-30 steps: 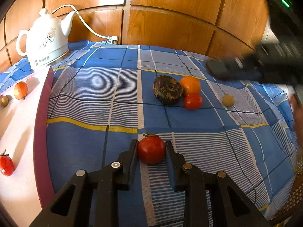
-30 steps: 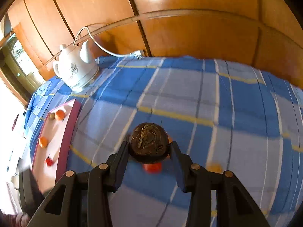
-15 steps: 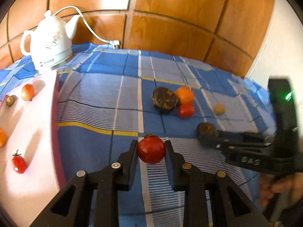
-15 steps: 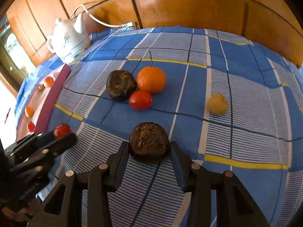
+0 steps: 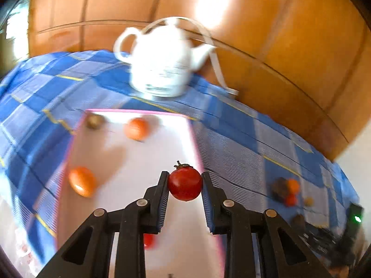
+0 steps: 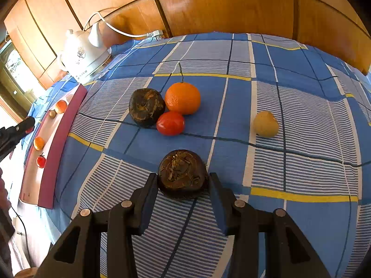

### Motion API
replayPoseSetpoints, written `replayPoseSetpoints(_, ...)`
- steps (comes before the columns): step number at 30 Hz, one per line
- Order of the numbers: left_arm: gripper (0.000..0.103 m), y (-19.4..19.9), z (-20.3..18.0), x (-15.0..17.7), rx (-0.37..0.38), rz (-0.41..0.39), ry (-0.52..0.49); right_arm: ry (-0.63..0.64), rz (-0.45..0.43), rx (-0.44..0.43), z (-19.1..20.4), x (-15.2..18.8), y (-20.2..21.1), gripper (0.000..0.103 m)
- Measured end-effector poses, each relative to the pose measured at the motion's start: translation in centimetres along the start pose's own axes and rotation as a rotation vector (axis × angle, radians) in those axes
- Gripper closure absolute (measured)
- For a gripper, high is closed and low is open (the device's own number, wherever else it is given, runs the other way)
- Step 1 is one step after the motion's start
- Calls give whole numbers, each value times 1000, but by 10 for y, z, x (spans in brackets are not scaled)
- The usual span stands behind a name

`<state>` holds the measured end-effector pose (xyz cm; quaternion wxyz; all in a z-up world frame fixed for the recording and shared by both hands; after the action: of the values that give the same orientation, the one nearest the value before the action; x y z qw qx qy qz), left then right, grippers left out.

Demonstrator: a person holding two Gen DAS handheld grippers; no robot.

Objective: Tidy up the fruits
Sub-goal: 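Lower the cherry tomato into the tray and open the left gripper, then carry the dark brown fruit with the right gripper into the tray and release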

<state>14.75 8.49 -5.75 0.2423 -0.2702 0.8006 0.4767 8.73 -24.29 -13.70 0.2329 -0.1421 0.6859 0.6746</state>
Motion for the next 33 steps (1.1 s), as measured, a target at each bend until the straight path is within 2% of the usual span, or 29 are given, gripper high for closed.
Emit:
replayPoseSetpoints(7, 76, -14, 56, -6, -114, 29, 48, 11, -6, 7, 1, 0, 0, 59)
replayPoseSetpoints(12, 75, -23, 64, -12, -143, 32, 22, 14, -4, 11, 2, 0, 0, 59)
replayPoseSetpoints(16, 65, -27, 71, -17, -190, 29, 11, 16, -5, 15, 2, 0, 0, 59)
replayPoseSetpoints(18, 64, -21, 74, -17, -206, 13, 28, 18, -5, 17, 2, 0, 0, 59)
replayPoseSetpoints(23, 58, -1, 70, -6, -242, -31, 53, 25, -6, 26, 4, 1, -1, 58)
replayPoseSetpoints(33, 49, 27, 29, 31, -197, -48, 19, 41, -17, 47, 6, 2, 0, 58)
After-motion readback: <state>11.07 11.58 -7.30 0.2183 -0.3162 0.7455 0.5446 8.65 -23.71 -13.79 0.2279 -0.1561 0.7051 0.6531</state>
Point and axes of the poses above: each gripper's, at about its wrist camera, not at the fingertips, and y roughly against the way its jaws point, z to its left, x to its underside, the point moved 6 cm from there along -y, roughly the way its jaws point, and after that the axes turned 14 degrees about x, right-handed, at the moved point
